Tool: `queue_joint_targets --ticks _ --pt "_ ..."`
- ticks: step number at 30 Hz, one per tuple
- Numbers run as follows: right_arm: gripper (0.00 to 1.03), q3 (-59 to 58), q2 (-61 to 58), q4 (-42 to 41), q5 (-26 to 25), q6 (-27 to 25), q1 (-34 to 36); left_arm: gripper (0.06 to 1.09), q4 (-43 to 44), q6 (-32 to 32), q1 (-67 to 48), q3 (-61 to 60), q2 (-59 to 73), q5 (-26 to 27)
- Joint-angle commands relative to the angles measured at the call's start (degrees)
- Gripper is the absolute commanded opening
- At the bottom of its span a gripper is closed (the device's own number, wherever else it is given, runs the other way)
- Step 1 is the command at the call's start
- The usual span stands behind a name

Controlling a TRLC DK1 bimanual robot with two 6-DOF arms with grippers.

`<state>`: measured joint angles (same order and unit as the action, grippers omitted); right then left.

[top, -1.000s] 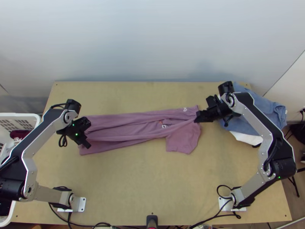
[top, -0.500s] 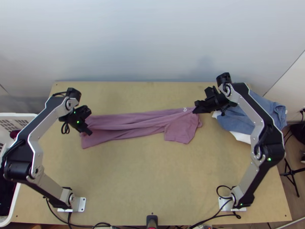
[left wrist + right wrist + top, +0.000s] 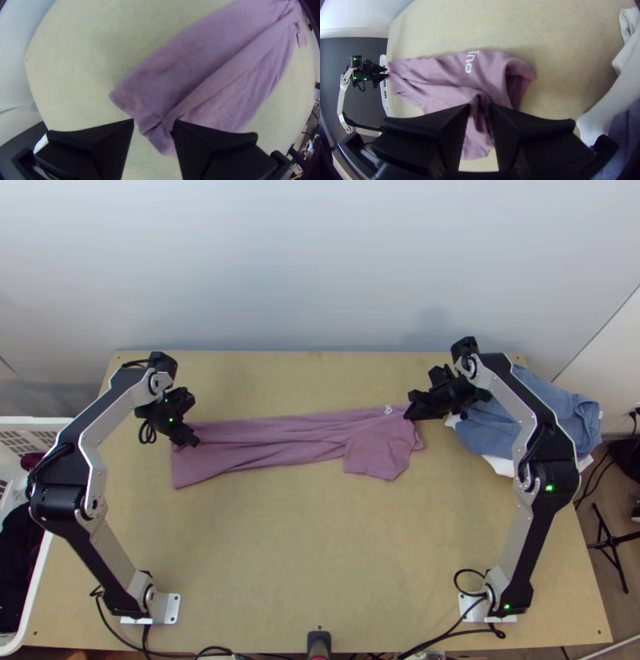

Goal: Fold the t-shirt

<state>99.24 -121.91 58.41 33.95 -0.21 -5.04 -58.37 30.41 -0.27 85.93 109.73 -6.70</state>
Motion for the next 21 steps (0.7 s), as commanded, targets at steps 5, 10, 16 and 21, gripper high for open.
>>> queue_joint_targets --ticks 5,10,16,21 --pt "0.74 2.45 -0.88 0.47 -0.03 -1.20 0.47 1.04 8.62 -2.11 -0.61 -2.08 -2.59 -8.15" --pt "0.88 5.44 0.44 5.75 -0.03 -3.75 -0.50 1.04 4.84 -1.94 -0.17 -0.76 -4.97 -8.07" --pt "0.94 5.96 2.64 8.47 -0.03 -4.98 0.20 1.04 2.12 -3.70 1.06 1.34 -9.10 -7.71" --pt "0.56 5.08 5.01 8.91 0.06 -5.42 -2.43 1.03 -6.23 -7.91 2.56 2.14 -9.71 1.87"
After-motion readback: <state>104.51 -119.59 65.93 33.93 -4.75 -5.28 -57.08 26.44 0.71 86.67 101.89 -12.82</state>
